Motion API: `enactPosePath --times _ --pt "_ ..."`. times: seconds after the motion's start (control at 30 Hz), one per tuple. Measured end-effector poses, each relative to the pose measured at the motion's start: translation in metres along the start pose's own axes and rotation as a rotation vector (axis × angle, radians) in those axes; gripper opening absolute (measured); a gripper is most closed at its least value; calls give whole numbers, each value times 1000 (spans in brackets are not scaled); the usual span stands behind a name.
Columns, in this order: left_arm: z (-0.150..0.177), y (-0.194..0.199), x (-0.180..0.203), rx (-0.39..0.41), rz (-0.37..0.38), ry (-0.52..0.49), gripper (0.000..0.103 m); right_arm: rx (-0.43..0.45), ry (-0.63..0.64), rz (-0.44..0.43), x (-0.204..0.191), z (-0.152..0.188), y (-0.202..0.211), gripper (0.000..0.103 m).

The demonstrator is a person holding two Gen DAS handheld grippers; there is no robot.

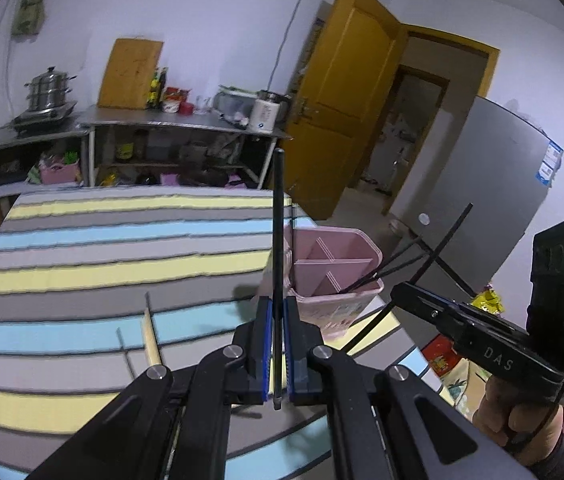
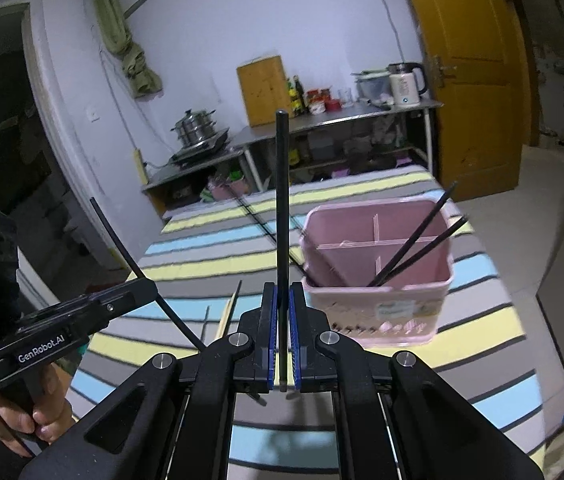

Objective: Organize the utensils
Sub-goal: 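Lift both held black chopsticks and carry them over the pink holder, then lower both chopsticks into the pink holder and open both tools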

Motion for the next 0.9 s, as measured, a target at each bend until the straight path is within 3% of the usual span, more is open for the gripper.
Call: enactPosePath --times 0.57,0.9 --pt "-94 -32 55 104 52 -70 5 156 -11 79 33 -80 22 6" --pt "-90 -84 54 58 24 -76 5 124 -17 124 47 -76 -8 5"
Point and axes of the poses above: each gripper's, at about its wrist camera, not at the fingertips, and y roughly against the way its jaws point, x to its right, z to its underside, the point moved 7 cm from there along -y, roughly the way its jaws point, and after that the axes turned 6 degrees about y, right-handed, at the moved point
